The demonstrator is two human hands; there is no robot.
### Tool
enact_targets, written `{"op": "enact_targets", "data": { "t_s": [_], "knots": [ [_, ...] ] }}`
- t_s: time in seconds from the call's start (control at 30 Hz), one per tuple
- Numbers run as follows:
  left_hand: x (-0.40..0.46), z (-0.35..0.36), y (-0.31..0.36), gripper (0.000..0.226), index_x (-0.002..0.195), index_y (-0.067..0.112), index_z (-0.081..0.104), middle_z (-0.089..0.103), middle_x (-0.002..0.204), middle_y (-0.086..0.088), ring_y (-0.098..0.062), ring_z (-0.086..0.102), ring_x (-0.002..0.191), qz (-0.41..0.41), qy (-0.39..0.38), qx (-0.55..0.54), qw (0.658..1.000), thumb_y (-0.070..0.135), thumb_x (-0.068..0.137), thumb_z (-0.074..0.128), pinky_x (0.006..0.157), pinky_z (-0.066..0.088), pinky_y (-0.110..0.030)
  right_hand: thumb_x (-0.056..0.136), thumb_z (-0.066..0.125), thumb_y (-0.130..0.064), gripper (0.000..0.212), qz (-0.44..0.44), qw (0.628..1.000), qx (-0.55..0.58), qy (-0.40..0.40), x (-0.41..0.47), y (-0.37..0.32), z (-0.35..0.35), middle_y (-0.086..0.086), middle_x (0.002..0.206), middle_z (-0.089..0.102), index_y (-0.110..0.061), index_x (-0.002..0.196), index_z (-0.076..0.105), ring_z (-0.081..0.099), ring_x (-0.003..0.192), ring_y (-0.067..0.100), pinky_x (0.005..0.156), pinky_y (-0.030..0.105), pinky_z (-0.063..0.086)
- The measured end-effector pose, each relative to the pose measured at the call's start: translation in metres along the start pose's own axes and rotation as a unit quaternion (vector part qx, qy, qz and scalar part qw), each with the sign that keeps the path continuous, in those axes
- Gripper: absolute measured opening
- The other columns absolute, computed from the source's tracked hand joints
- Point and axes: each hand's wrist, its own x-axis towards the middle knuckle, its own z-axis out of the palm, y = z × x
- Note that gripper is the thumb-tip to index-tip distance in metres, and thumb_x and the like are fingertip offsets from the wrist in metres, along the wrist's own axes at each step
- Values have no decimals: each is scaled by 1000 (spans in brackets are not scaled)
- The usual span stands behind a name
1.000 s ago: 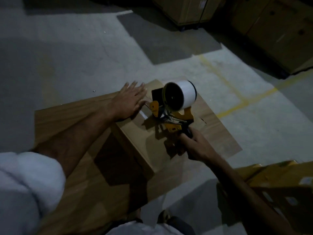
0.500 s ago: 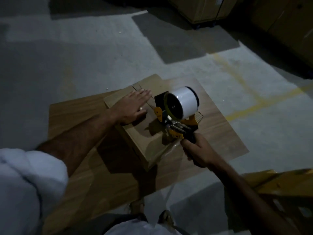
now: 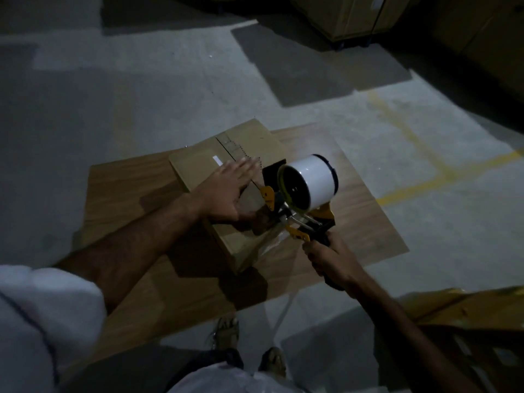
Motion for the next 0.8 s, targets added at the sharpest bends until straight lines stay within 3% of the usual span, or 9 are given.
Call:
{"op": "enact_targets", "data": {
  "t_s": [0.1, 0.2, 0.27, 0.37, 0.43, 0.53, 0.6, 0.73, 0.8],
  "knots": [
    [-7, 13, 21, 142, 163, 20, -19, -28, 169, -3, -18, -26, 155, 3, -7, -9, 1000, 98, 69, 53, 122, -24, -37, 91, 60, -19, 13, 11, 1000, 17, 6, -5, 3, -2, -9, 57, 44, -15, 82, 51, 38, 48, 9, 47, 27, 33],
    [-14, 23, 34, 127, 165, 19, -9, -17, 172, -8, -23, -19, 158, 18, 34, 4, 999, 86, 79, 56, 129, -7, -48, 101, 58, -18, 22, 5, 1000, 16, 16, -2, 1, 3, -5, 58, 43, -15, 80, 51, 37, 48, 10, 48, 27, 31],
    [-14, 23, 36, 115, 166, 20, -1, -13, 173, -10, -24, -18, 158, 30, 34, 20, 999, 81, 84, 52, 128, -9, -48, 102, 59, -26, 23, -21, 1000, -7, 15, -5, 8, 5, -6, 61, 46, -17, 81, 55, 41, 51, 10, 51, 28, 34],
    [-14, 25, 37, 101, 167, 18, 8, -13, 172, -11, -25, -20, 157, 51, 14, 60, 997, 71, 92, 49, 127, -12, -48, 89, 61, -46, 13, -24, 999, -13, 22, -18, 26, 0, -16, 64, 53, -37, 80, 59, 48, 58, 7, 49, 21, 41],
    [-14, 28, 38, 95, 167, 20, 4, -18, 171, -9, -23, -21, 157, 47, 3, 69, 996, 67, 96, 46, 128, -11, -48, 86, 61, -45, 8, -26, 999, 0, 20, -26, 43, -8, -18, 62, 54, -40, 80, 60, 49, 54, 1, 46, 17, 41],
    [-13, 29, 42, 83, 165, 28, -4, -18, 171, -7, -23, -19, 158, 44, -3, 65, 997, 71, 99, 22, 128, -11, -48, 89, 59, -32, 6, -42, 999, 4, 20, -36, 66, -12, -16, 59, 49, -29, 85, 63, 45, 50, 1, 47, 18, 37],
    [-13, 28, 43, 77, 162, 32, -10, -17, 171, -6, -23, -17, 158, 47, -9, 60, 997, 72, 98, 9, 128, -11, -48, 90, 60, -33, 9, -42, 999, 10, 29, -37, 75, -11, -14, 58, 48, -26, 85, 63, 43, 49, 4, 47, 21, 35],
    [-17, 26, 44, 69, 163, 33, -7, -14, 172, -5, -23, -13, 159, 47, -8, 46, 998, 59, 106, 22, 128, -8, -47, 90, 60, -37, 28, -23, 999, 7, 30, -41, 92, -9, -8, 57, 44, -9, 87, 59, 37, 48, 8, 52, 27, 29],
    [-17, 25, 45, 69, 164, 31, -5, -14, 172, -4, -23, -12, 159, 27, -5, 43, 999, 51, 109, 31, 129, -5, -47, 97, 60, -32, 17, -16, 999, -16, 37, -48, 105, -11, -12, 59, 47, -16, 90, 62, 40, 50, 6, 55, 28, 31]
  ]
}}
